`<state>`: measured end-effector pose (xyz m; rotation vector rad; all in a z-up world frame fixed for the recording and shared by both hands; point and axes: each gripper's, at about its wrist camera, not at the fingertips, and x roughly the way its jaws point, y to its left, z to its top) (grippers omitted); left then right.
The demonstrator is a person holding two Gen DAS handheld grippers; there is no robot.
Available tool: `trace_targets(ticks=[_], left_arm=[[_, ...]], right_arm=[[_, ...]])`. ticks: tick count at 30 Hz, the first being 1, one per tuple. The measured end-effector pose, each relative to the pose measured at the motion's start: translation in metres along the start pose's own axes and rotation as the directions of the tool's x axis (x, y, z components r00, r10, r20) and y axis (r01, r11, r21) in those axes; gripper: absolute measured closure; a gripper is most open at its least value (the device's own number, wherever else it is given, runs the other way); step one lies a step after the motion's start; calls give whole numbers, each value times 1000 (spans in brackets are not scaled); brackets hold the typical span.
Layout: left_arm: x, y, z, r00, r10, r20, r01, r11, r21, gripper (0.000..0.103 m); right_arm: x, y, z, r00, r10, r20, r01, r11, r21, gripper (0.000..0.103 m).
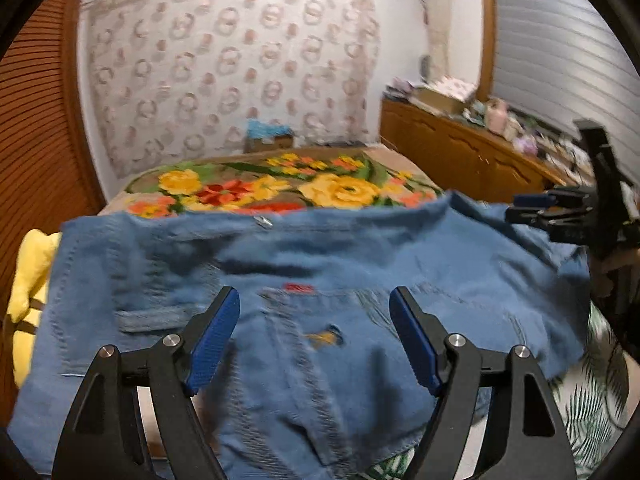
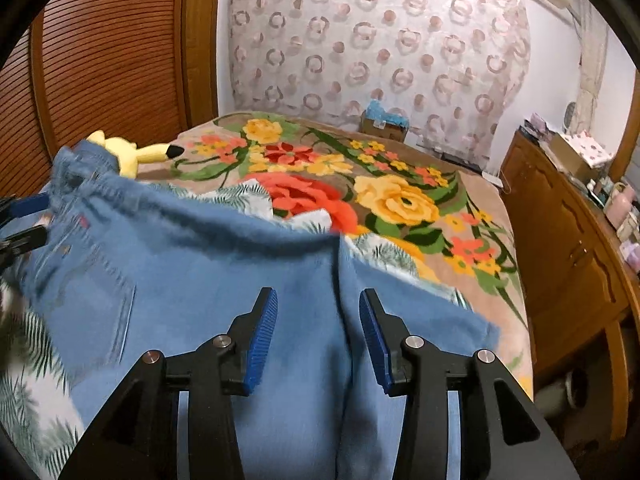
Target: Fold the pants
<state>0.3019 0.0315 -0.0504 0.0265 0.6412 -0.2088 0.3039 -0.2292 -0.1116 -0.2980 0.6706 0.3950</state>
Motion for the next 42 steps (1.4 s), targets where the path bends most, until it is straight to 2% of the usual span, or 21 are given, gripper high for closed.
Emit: trace_targets(ticks=[4, 8, 14, 20, 21, 22, 24, 25, 29, 32, 38, 42], left_arm=[[13, -10, -8, 998, -39, -48, 40, 999, 34, 25], [18, -15, -13, 996, -44, -72, 47, 998, 41, 25], [30, -13, -19, 992, -60, -112, 62, 998, 19, 25], [28, -15, -20, 990, -62, -128, 64, 998, 15, 25], [27, -15, -20, 990, -60, -131, 63, 998, 16, 25], [28, -16, -20, 990, -58, -132, 61, 998, 18, 25], [27, -18, -19, 989, -55, -135, 58, 998, 21, 25], [29, -19, -18, 989, -54, -137, 57, 998, 21, 25], [35, -23, -14, 988, -47, -149, 52, 998, 25, 24], [39, -26, -12, 987, -42, -153, 47, 998, 30, 24], [42, -24, -12, 986, -48, -158, 52, 998, 23, 24], [42, -23, -12, 986, -47, -159, 51, 998, 24, 24]], right_arm=[[-17, -2, -29, 999, -17, -29, 17, 1000, 13, 59], [-26, -11, -47, 997, -57, -56, 60, 997, 52, 59], [-24, -16, -59, 991, -85, -102, 95, 991, 91, 59], [-17, -8, -55, 987, -92, -135, 103, 992, 73, 59], [-16, -8, -53, 986, -91, -139, 102, 992, 68, 63], [-16, -7, -50, 986, -86, -146, 96, 993, 67, 77], [-12, -12, -46, 986, -65, -152, 77, 994, 77, 88], [-13, -15, -44, 987, -66, -144, 79, 993, 84, 97], [-16, -30, -32, 986, -119, -114, 129, 988, 84, 98], [-16, -42, -13, 979, -188, -78, 193, 979, 66, 98], [6, -71, 21, 940, -334, -72, 338, 940, 47, 98], [25, -88, 29, 927, -360, -106, 371, 923, 101, 98]])
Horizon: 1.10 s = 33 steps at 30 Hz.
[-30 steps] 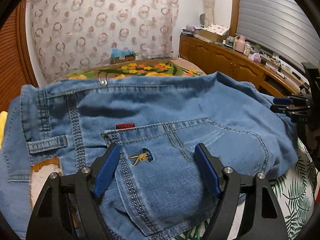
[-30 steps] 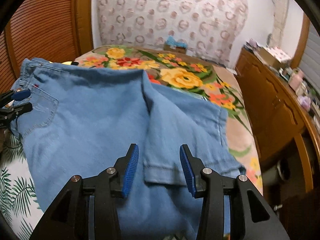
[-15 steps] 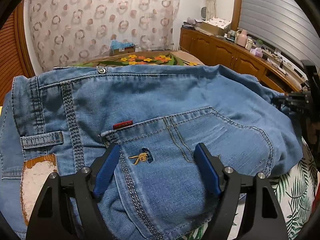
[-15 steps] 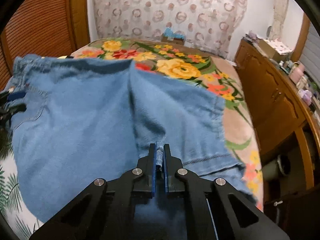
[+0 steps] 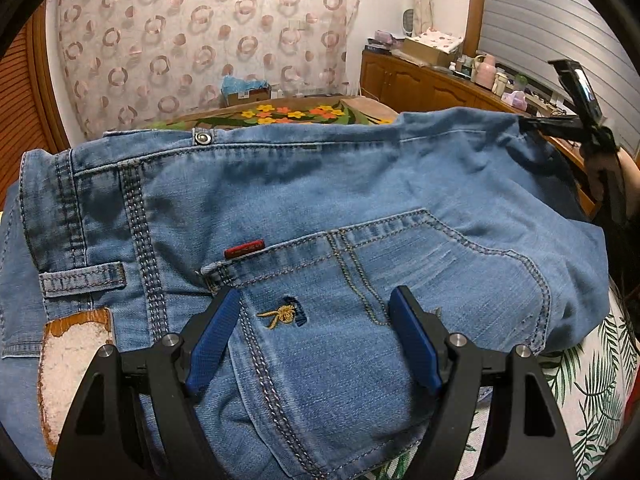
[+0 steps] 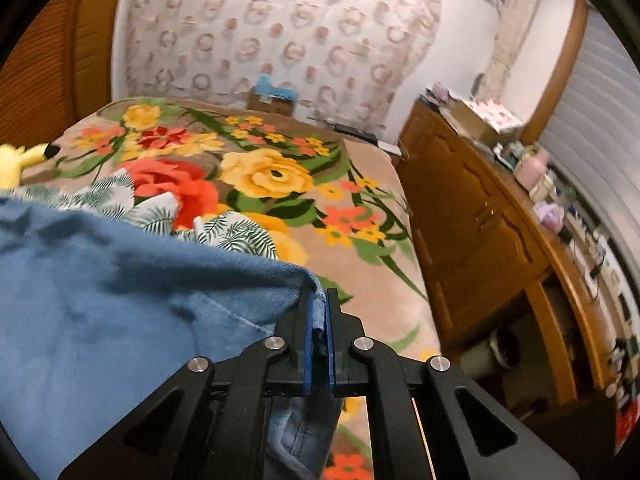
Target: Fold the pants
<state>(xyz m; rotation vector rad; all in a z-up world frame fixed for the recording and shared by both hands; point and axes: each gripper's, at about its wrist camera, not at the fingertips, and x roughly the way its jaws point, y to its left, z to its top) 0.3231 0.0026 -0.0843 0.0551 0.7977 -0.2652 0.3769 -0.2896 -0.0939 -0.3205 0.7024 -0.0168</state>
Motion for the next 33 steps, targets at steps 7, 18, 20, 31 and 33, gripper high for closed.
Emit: trace_targets(ticks=[7, 18, 20, 31, 33], left_arm=[[0, 3, 1, 1000, -5, 7, 5, 1000, -3, 25], [-58, 11, -14, 998, 45, 50, -46, 999, 11, 25], [-74, 18, -21, 997, 52, 63, -52, 999, -7, 25], [-102, 58, -70, 992, 123, 30, -119, 988, -97, 34], [-103, 65, -75, 990, 137, 23, -134, 986, -101, 34]], right_arm=[[-22, 15, -4, 1000, -5, 20, 5, 1000, 27, 57], [-95, 55, -70, 975, 213, 59, -213, 977, -4, 49], [-109, 67, -79, 963, 260, 69, -259, 966, -17, 49], [-143, 108, -124, 904, 422, 64, -416, 905, -85, 40], [-143, 104, -129, 899, 433, 64, -428, 900, -84, 38]])
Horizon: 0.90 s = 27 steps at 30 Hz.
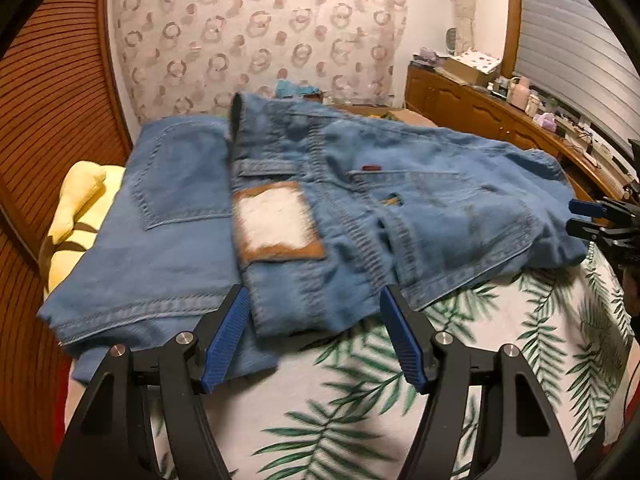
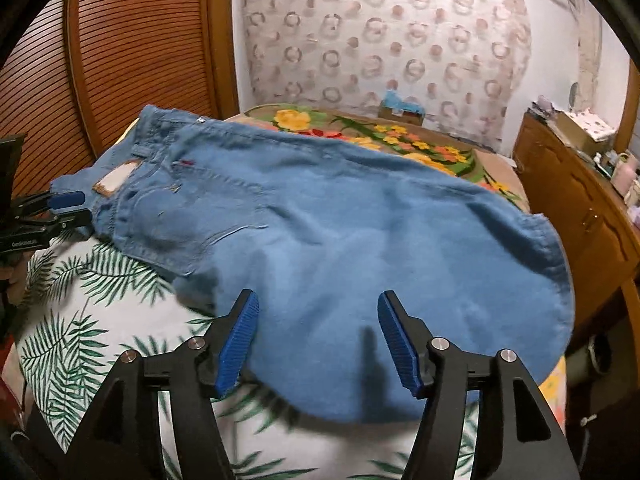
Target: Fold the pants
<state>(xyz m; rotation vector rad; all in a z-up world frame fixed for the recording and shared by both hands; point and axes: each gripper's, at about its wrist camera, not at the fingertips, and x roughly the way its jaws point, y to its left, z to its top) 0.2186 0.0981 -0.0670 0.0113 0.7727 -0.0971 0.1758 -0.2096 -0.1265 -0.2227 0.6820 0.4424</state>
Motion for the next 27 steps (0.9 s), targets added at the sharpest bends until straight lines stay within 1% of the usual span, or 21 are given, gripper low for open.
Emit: trace_targets(ticks=[3, 4, 5, 6, 8, 10, 11, 15, 19, 22, 23, 25, 27], left_arm=[[2, 6, -4, 1000, 19, -7, -19, 1000, 0, 35], [3, 8, -5, 1000, 21, -6, -21, 1000, 4, 37], [4, 8, -5, 1000, 21, -7, -21, 1000, 5, 40], [6, 9, -5, 1000, 16, -11, -16, 1000, 5, 42], [11, 10, -6, 1000, 8, -16, -8, 1000, 6, 52], [12, 11, -9, 1000, -4, -18, 4, 1000, 8, 58], [13, 11, -10, 1000, -11, -20, 11, 1000, 11, 59], [20, 9, -9, 1000, -1, -25, 1, 1000, 24, 59], [26, 11, -7, 999, 5, -46, -4, 999, 32, 59], [22, 8, -5, 1000, 11, -21, -10, 999, 43, 59], [19, 6, -5, 1000, 13, -3, -13, 999, 46, 63], [13, 4, -4, 1000, 4, 19, -5, 999, 52, 64], [11, 2, -3, 1000, -4, 22, 3, 998, 66, 68]], right_arm=[[-9, 6, -4, 1000, 10, 8, -10, 1000, -7, 35], [-10, 8, -6, 1000, 6, 8, -6, 1000, -20, 35], [-12, 20, -6, 1000, 0, 4, 0, 1000, -30, 34], [-12, 22, -8, 1000, -3, -2, 3, 999, -39, 34], [-6, 25, -5, 1000, -9, -13, 8, 999, -53, 34], [-2, 27, -6, 1000, -23, -21, 22, 997, -71, 34], [0, 30, -6, 999, -26, -25, 24, 997, -77, 34], [6, 29, -8, 998, -39, -53, 34, 995, -99, 34], [14, 33, -4, 996, -56, -68, 47, 990, -131, 34], [27, 41, -3, 993, -80, -83, 64, 983, -174, 34], [31, 42, -3, 992, -89, -88, 71, 980, -185, 34], [34, 42, -4, 992, -96, -83, 78, 978, -194, 34], [35, 41, -3, 993, -93, -78, 77, 979, -189, 34]])
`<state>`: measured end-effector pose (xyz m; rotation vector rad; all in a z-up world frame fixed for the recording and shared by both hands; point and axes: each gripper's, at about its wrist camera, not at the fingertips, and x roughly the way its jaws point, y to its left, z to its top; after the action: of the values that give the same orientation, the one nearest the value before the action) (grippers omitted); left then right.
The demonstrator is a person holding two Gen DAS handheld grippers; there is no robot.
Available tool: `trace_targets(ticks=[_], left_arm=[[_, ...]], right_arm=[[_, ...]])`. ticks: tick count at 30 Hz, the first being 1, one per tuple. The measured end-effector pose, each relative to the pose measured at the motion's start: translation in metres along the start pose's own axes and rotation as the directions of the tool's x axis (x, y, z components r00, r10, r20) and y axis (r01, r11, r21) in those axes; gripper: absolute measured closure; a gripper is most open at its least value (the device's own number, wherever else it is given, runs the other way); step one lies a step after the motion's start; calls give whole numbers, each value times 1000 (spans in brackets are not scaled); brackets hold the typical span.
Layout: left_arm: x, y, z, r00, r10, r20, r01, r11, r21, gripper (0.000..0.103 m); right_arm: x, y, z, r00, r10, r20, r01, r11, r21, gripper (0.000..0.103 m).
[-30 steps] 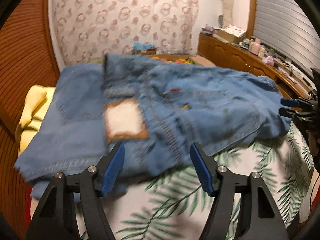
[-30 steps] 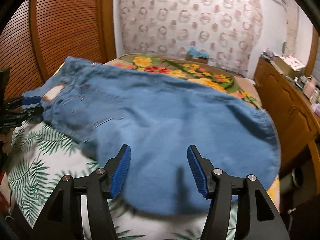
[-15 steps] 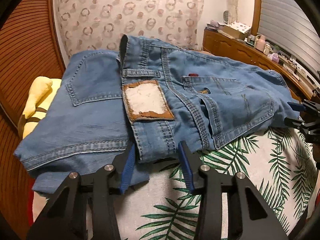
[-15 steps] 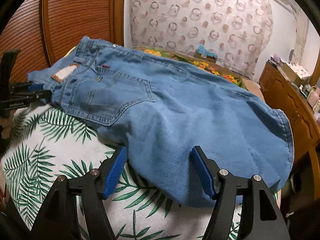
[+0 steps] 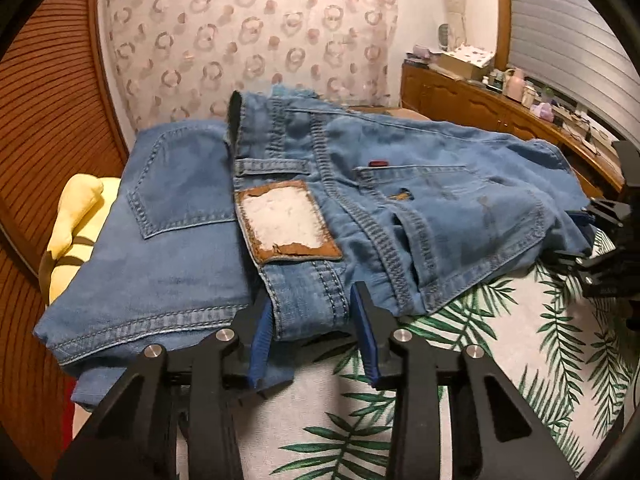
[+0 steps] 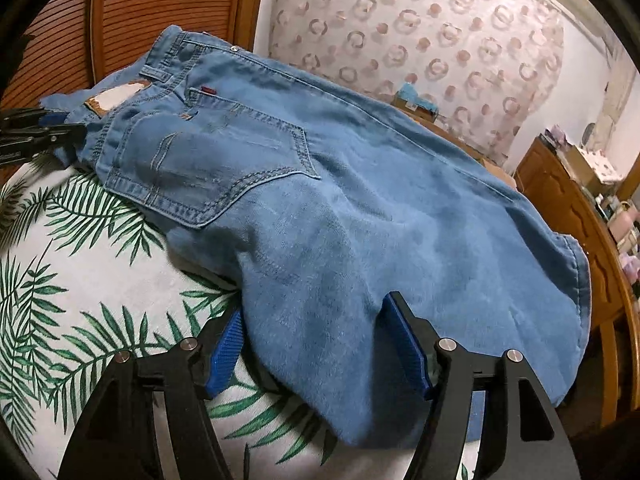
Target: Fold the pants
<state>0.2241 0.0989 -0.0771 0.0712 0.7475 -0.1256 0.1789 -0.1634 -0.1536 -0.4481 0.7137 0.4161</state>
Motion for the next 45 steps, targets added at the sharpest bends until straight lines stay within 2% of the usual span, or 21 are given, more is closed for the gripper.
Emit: trace_targets(ticks=[4, 9, 11, 15, 17, 20, 24, 28, 36, 40, 45], left_arm=[[-5, 2, 4, 1000, -12, 28, 13, 1000, -11, 78], [0, -2, 8, 1000, -17, -10, 17, 1000, 13, 81], [6, -3, 7, 999, 19, -37, -18, 999, 30, 81], [10, 4, 4, 998, 24, -50, -24, 1000, 2, 81], [7, 4, 4, 999, 12, -34, -13, 1000, -8, 96], [-7, 0, 9, 1000, 1, 3, -1, 1000, -8, 99], [-46, -8, 20, 992, 2, 125, -2, 1000, -4, 99], [-78, -6, 31, 983, -3, 184, 3, 1000, -1, 100], [-120, 3, 27, 971, 12, 237, -8, 1000, -17, 100], [-148, 5, 10, 965, 11, 262, -2, 999, -38, 100], [-183, 15, -11, 957, 22, 288, -4, 998, -63, 100]], right_arm=[[4, -3, 2, 1000, 8, 3, -8, 1000, 14, 34], [8, -8, 2, 1000, 24, 7, -24, 999, 35, 50], [9, -7, 2, 1000, 26, 11, -26, 999, 34, 60], [5, -3, 5, 999, 25, 24, -26, 999, 21, 76], [3, -2, 6, 999, 30, 29, -31, 999, 23, 83], [-2, -3, 7, 998, 42, 46, -44, 998, 40, 88], [-20, -4, 8, 995, 42, 85, -46, 998, 49, 91], [-43, 1, 9, 992, 28, 122, -34, 998, 45, 92], [-96, 18, -4, 980, 69, 187, -78, 996, 40, 92], [-123, 36, -22, 976, 85, 202, -89, 996, 14, 92], [-148, 50, -43, 968, 147, 206, -148, 989, -7, 92]])
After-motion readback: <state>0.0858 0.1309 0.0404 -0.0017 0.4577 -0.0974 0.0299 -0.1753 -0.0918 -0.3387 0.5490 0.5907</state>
